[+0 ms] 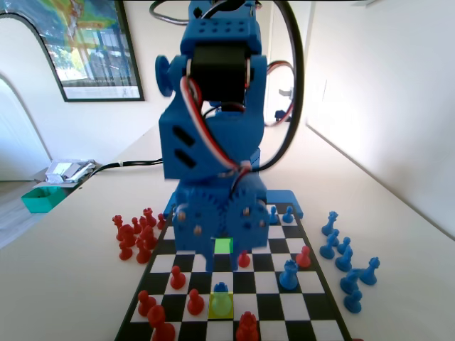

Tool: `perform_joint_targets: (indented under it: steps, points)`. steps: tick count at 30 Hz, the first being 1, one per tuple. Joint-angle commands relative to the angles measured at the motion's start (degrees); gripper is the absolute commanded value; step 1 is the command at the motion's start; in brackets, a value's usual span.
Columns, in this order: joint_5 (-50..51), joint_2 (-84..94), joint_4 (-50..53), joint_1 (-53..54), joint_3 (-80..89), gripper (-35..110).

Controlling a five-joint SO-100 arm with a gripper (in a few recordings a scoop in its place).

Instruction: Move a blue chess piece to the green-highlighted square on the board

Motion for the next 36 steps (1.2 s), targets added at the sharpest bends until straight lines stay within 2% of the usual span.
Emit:
perform_joint_targets:
  steps: [1,36]
  points:
    - [-1.05,0.44,1.23,1.58,-5.62,10]
    - [-0.88,-2.99,-8.53,0.53,1.58,11]
